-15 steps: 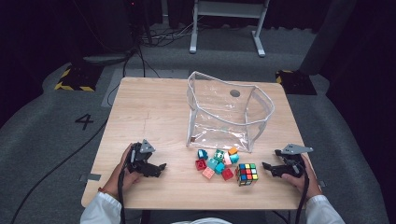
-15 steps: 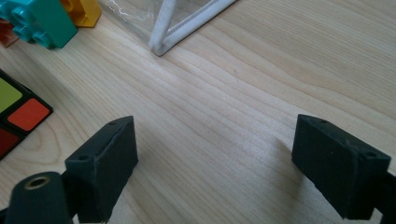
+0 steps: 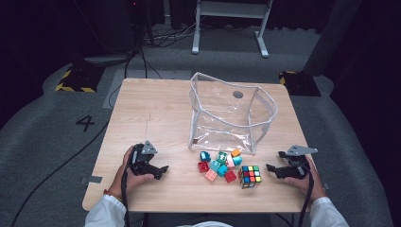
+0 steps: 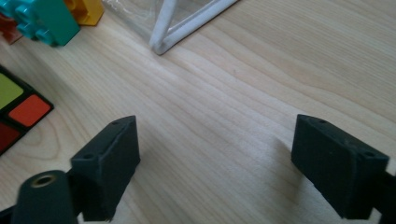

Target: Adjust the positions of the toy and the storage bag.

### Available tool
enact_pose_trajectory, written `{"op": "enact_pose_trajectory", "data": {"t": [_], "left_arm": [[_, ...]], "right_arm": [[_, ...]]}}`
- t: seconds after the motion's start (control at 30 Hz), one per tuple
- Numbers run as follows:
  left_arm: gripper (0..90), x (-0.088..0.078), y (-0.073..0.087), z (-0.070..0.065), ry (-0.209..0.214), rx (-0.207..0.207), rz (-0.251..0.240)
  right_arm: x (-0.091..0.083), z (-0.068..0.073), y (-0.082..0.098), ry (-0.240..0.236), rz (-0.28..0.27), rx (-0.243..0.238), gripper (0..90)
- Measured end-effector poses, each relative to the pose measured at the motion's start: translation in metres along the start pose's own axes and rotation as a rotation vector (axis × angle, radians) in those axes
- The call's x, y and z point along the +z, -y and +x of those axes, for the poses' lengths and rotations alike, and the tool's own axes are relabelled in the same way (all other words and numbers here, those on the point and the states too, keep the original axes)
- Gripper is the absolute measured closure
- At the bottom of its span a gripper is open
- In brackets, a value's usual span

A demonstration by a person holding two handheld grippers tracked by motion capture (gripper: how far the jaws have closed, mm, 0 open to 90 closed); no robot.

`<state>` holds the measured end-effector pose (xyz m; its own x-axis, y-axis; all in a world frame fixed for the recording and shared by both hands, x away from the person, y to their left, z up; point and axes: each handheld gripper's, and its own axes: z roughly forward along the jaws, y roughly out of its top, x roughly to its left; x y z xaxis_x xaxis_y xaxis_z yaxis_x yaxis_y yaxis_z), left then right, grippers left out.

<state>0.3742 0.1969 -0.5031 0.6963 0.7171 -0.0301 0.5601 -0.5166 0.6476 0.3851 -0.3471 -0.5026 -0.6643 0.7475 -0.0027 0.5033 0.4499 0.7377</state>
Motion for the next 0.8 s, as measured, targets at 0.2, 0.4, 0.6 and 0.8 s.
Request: {"op": "enact_pose_trajectory", "data": {"t": [0.2,0.4,0.6,0.8], "left_arm": [[18.8,0.008,-0.014,0.0,0.013,0.038,-0.041],[20.8,0.019,-0.038,-0.002,0.016,0.046,-0.065],[23.2,0.029,-0.064,-0.01,0.048,0.064,-0.119],[26.5,0.035,-0.084,-0.017,0.05,0.094,-0.169]], "right_arm": [[0.002,-0.006,-0.015,0.03,-0.024,-0.033,33.5],[-0.006,-0.009,-0.047,0.009,-0.121,-0.03,39.1],[-0.003,0.001,-0.07,-0.008,-0.142,-0.09,42.3],[0.002,0.01,-0.075,-0.033,-0.134,-0.122,48.8]]}}
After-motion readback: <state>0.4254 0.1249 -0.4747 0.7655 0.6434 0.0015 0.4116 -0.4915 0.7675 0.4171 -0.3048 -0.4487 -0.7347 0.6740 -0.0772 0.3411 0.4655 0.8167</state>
